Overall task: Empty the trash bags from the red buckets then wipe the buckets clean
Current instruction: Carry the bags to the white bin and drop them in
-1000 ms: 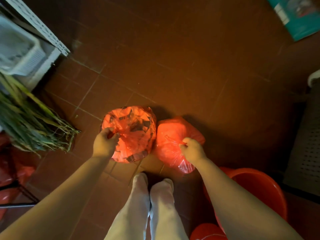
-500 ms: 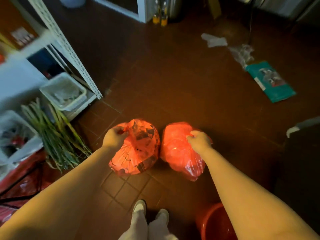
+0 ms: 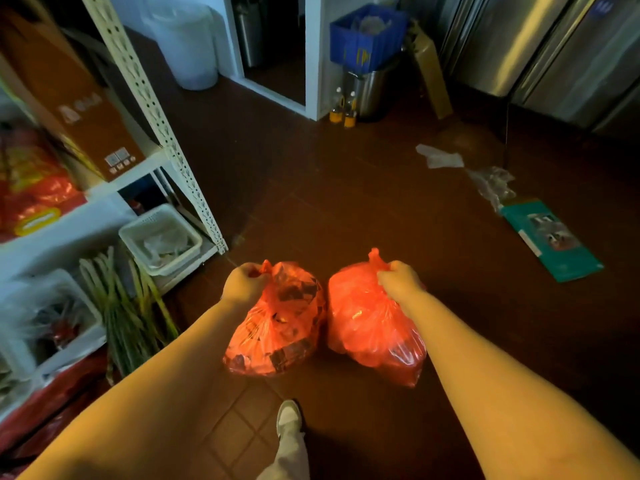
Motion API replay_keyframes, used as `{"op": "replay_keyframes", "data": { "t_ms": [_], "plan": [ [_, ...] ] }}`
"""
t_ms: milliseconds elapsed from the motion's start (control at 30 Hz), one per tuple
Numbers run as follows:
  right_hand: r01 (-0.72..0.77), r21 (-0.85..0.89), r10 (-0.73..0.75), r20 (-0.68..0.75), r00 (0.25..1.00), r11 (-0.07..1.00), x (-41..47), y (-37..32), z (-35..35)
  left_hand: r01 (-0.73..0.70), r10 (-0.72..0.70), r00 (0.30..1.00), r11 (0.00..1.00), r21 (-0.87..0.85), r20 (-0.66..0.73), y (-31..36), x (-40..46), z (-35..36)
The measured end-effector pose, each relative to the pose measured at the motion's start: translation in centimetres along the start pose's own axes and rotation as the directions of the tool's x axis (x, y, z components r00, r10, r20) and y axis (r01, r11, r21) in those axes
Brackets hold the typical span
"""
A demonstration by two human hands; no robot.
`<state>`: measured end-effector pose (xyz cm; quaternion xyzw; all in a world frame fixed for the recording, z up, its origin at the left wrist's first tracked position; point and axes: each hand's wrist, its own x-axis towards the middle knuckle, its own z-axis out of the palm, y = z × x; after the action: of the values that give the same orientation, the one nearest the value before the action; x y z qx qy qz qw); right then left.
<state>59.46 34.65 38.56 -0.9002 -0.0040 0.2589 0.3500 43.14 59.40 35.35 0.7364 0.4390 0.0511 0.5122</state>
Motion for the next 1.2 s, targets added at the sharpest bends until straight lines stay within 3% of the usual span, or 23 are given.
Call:
{"op": "replay_keyframes", "data": {
  "t_ms": [233,400,833,1000,1200],
  "plan": [
    [-0.069,0.038,0.066,0.078,0.995,0.997,6.2,-7.2,1.1,0.061,-0.057,0.997,0.993,-0.101,0.05,6.4,7.4,-2.6],
    [-0.084,0.046,0.082,0.055,0.995,0.995,10.7,-13.2,0.8,0.085,-0.08,0.995,0.992,-0.091,0.058,9.6,13.9,-4.3],
    [-0.039,0.151,0.025,0.093,0.995,0.988,30.2,-26.3,1.0,0.141,-0.141,0.987,0.99,-0.006,-0.072,18.2,33.1,-2.8],
    [0.002,0.023,-0.006,0.2,0.98,1.0,39.0,-30.9,1.0,0.211,-0.209,0.974,0.978,0.008,-0.084,21.6,39.7,-2.6],
    [0.078,-0.093,-0.057,0.216,0.975,0.993,49.7,-36.6,3.0,0.223,-0.22,0.972,0.975,0.024,-0.083,24.5,48.1,-3.6]
  ]
}}
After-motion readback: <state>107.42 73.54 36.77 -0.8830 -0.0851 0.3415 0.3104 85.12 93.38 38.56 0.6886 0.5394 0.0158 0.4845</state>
